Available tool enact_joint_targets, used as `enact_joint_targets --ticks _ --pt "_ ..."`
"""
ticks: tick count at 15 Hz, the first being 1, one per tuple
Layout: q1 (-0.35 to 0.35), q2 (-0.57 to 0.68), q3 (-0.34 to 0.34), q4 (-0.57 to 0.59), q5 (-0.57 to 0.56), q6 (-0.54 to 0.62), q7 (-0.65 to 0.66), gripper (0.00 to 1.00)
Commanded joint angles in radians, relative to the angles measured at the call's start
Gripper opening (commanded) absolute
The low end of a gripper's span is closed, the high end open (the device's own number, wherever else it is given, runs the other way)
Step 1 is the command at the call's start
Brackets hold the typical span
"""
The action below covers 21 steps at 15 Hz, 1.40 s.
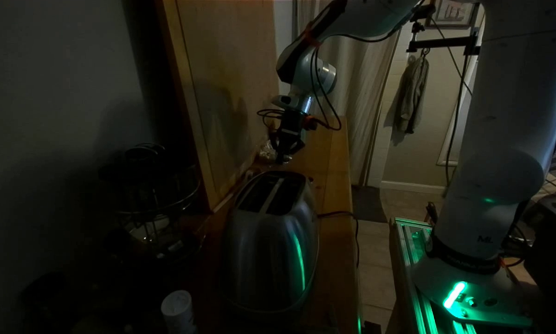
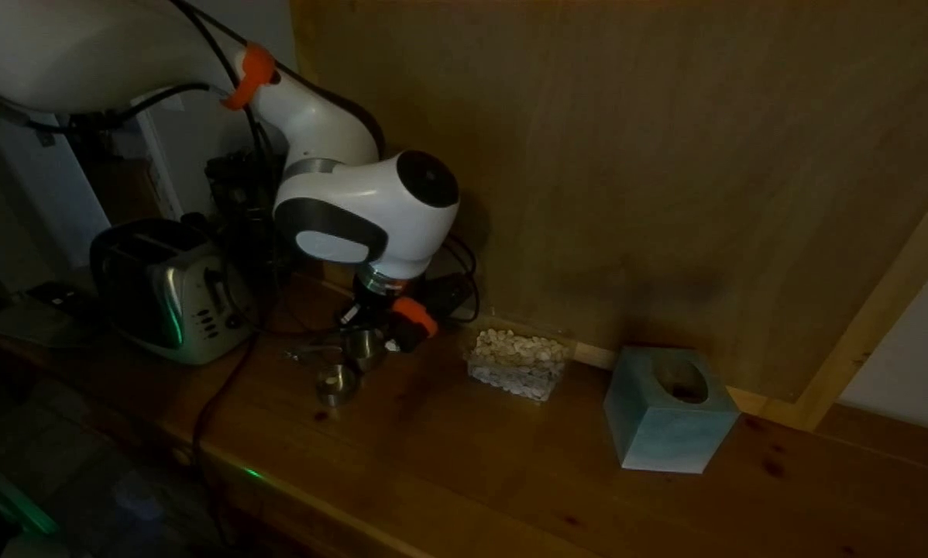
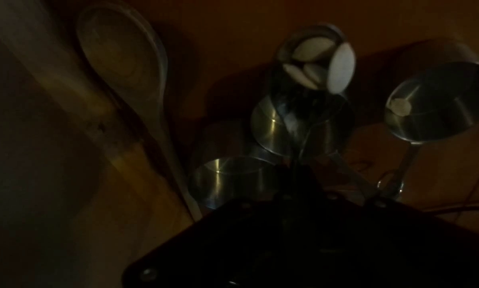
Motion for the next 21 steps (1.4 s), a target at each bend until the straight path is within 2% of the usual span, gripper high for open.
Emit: enact_joint_targets --ticks 1,9,14,21 --pt "0.027 -0.034 -0.012 -0.038 -0.058 0.004 0.005 0.02" --pt "0.047 -0.097 -0.009 -0.085 -0.136 -0.048 -0.006 0.02" --pt "0.061 -0.134 -0.017 -0.09 -0.128 -0.148 -0.006 0.02" --pt "0.048 -0.099 -0.052 -0.045 -0.104 -0.294 -0.04 0.02"
